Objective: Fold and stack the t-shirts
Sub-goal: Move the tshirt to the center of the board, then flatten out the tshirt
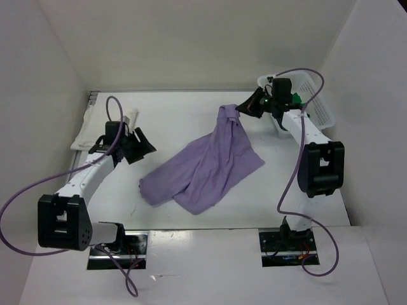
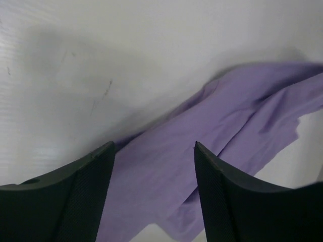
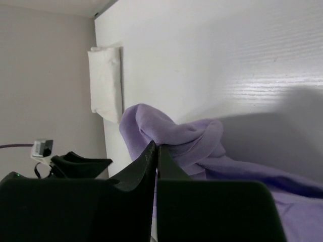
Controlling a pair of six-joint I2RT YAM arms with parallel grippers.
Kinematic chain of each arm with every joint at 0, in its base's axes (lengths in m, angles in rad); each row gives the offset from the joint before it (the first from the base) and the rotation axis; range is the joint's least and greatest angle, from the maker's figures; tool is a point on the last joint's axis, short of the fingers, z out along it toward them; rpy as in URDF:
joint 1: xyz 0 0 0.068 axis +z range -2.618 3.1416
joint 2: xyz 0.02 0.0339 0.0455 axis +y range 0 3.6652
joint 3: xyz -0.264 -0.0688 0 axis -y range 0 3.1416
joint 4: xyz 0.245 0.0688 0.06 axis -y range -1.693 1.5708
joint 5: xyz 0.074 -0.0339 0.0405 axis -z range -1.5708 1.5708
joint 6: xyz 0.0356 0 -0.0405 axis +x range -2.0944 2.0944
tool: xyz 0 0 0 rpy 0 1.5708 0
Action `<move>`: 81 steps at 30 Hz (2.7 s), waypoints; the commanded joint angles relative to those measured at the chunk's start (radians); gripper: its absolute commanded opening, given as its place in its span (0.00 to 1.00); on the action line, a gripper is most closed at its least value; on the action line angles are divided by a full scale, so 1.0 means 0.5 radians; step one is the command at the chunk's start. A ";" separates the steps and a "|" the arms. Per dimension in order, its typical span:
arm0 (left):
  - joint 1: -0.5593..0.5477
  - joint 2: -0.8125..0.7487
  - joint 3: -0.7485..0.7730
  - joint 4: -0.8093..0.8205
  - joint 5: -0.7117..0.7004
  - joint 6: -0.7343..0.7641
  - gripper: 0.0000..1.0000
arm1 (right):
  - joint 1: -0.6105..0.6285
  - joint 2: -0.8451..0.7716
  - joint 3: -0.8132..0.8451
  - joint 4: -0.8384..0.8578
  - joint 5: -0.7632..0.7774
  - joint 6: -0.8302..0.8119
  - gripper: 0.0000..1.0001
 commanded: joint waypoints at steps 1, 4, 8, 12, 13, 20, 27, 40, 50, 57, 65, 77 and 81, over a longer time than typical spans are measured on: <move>-0.176 -0.028 -0.033 -0.300 -0.125 0.143 0.72 | 0.013 -0.196 0.088 0.081 0.074 -0.085 0.00; -0.330 -0.089 -0.092 -0.460 -0.288 0.036 0.73 | 0.013 -0.255 0.045 0.063 0.126 -0.128 0.00; -0.392 -0.285 -0.174 -0.586 -0.472 -0.234 0.77 | 0.013 -0.322 0.026 0.041 0.145 -0.128 0.00; -0.300 -0.341 -0.383 -0.507 -0.396 -0.449 0.80 | -0.005 -0.429 -0.071 0.041 0.166 -0.146 0.00; -0.278 -0.320 -0.429 -0.443 -0.353 -0.470 0.80 | -0.030 -0.448 -0.093 0.041 0.187 -0.147 0.00; -0.278 -0.099 -0.546 0.030 -0.126 -0.449 0.60 | -0.076 -0.491 -0.250 0.041 0.123 -0.147 0.00; -0.278 -0.080 -0.117 -0.043 -0.043 -0.348 0.04 | -0.076 -0.555 -0.268 0.020 0.105 -0.128 0.00; -0.198 -0.105 1.411 -0.555 0.056 -0.081 0.00 | 0.160 -1.086 0.210 -0.502 0.047 -0.269 0.00; -0.198 -0.169 2.212 -0.893 -0.478 0.152 0.00 | 0.231 -1.344 0.508 -0.735 0.117 -0.337 0.00; -0.198 -0.117 1.873 -0.845 -0.399 0.168 0.09 | 0.031 -0.912 -0.022 -0.377 0.065 -0.257 0.00; -0.180 0.740 1.245 -0.341 -0.132 0.119 0.28 | 0.007 -0.032 0.237 -0.257 0.282 -0.312 0.01; 0.047 0.792 1.189 -0.228 0.006 0.131 1.00 | 0.065 -0.693 -0.527 -0.251 0.461 -0.245 0.25; 0.105 0.424 0.550 -0.178 0.131 0.131 0.88 | 0.132 -0.834 -0.884 -0.299 0.415 -0.226 0.00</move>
